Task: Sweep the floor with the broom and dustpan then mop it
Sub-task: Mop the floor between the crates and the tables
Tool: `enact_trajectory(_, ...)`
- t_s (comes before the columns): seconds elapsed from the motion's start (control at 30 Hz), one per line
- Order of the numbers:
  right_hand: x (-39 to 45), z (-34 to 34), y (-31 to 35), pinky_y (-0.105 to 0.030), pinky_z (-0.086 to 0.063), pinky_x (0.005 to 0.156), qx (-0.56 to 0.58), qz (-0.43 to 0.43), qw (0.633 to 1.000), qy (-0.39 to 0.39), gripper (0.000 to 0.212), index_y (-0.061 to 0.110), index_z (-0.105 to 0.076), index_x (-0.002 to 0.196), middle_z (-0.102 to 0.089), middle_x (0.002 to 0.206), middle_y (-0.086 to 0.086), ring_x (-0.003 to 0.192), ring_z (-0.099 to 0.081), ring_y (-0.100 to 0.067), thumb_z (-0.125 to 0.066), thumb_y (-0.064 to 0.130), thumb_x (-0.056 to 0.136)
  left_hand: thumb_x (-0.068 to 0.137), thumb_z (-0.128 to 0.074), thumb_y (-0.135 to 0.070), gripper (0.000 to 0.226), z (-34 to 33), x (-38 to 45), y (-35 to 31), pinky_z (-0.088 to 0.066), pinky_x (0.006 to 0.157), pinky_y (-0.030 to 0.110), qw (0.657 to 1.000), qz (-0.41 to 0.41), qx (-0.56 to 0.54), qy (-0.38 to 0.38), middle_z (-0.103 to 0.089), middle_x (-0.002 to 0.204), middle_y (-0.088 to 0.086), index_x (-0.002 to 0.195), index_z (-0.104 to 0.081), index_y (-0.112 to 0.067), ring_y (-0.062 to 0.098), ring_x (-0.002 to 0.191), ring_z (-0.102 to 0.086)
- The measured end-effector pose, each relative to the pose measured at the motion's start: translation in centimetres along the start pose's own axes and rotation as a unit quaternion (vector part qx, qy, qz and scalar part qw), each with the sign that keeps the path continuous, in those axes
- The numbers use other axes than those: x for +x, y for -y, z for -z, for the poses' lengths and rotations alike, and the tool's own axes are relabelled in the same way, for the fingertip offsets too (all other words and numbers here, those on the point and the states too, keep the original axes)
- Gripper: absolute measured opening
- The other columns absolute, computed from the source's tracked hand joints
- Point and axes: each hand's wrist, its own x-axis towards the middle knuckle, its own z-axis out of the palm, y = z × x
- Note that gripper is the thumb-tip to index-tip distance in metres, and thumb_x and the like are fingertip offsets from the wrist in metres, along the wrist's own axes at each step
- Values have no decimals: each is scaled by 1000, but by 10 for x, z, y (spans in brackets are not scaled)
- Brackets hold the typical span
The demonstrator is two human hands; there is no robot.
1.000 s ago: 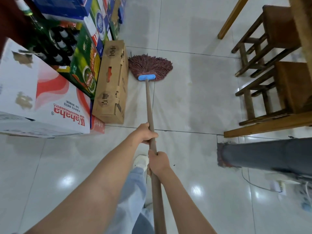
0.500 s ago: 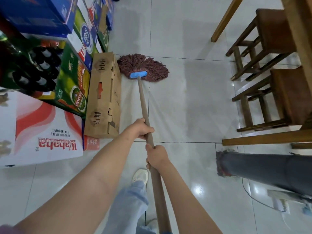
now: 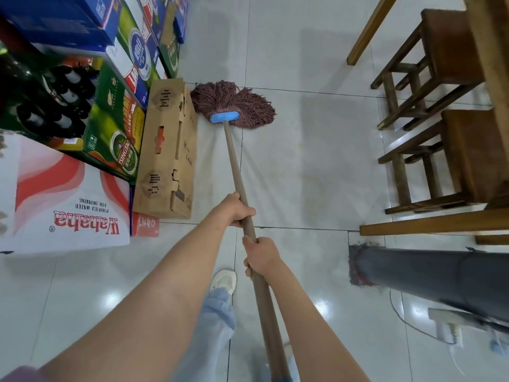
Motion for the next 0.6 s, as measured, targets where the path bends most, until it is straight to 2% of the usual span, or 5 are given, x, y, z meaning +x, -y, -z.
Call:
enact_trajectory(0.2,-15,17,-47,-30,-45,54,-42,6,999,-5,27,12,-41,73,-50,66,-8,44,-48,-22,-45,30,93,80,-67,-3,41,-44,-23,24,-59,76,44,1000,1,-14,-6,-61,109,19,114,-43,-7,33,92,-69)
enact_trajectory(0.3,-25,35,-72,-26,-42,46,-61,-2,998,-3,27,12,-40,75,-50,65,-6,39,-48,-20,-43,30,95,80,-68,-5,43,-72,-33,38,-59,75,45,999,3,-36,-7,-62,110,19,115,-44,-8,33,93,-68)
enact_trajectory(0.4,-35,42,-100,-28,-43,48,-81,-11,997,0,26,11,-40,78,-49,68,-7,39,-48,-21,-43,32,94,79,-68,-6,43,-96,-43,57,-59,76,48,999,1,-37,-8,-63,110,18,115,-44,-10,33,93,-68)
enact_trajectory(0.6,-49,54,-144,-24,-42,42,-79,-4,997,4,22,12,-40,80,-49,73,-6,34,-48,-16,-42,30,93,78,-66,-6,46,-132,-56,85,-58,77,48,999,-7,-40,-20,-63,108,19,119,-43,-7,33,91,-69)
